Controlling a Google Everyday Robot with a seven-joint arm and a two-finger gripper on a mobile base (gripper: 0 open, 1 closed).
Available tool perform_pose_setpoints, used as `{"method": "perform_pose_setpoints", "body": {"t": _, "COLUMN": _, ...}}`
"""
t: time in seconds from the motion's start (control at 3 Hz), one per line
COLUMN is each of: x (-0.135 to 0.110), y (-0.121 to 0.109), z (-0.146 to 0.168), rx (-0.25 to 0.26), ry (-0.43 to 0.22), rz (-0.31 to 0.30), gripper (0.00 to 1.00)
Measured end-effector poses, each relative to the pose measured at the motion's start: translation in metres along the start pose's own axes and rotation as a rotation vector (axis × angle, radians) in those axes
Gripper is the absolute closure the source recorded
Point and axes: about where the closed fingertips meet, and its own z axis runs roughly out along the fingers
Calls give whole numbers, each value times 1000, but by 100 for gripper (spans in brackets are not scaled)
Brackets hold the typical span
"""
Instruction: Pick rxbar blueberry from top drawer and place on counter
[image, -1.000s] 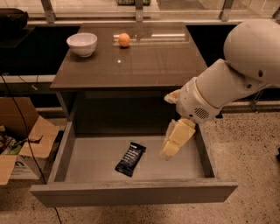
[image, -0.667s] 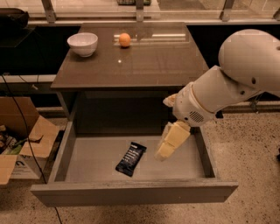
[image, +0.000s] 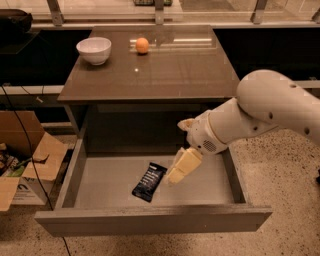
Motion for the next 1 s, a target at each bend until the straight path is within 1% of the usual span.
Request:
{"method": "perform_pose_setpoints", "body": {"t": 0.33, "x": 9, "y": -12, "z": 28, "rx": -11, "ry": -60, "rz": 22, "gripper": 0}}
{"method": "perform_pose_setpoints", "body": {"t": 0.67, "x": 22, "y": -23, "z": 62, "rx": -37, "ry": -108, "rz": 63, "gripper": 0}}
{"method": "perform_pose_setpoints", "body": {"t": 1.0, "x": 26, "y": -24, "z": 68, "rx": -46, "ry": -112, "rz": 72, "gripper": 0}}
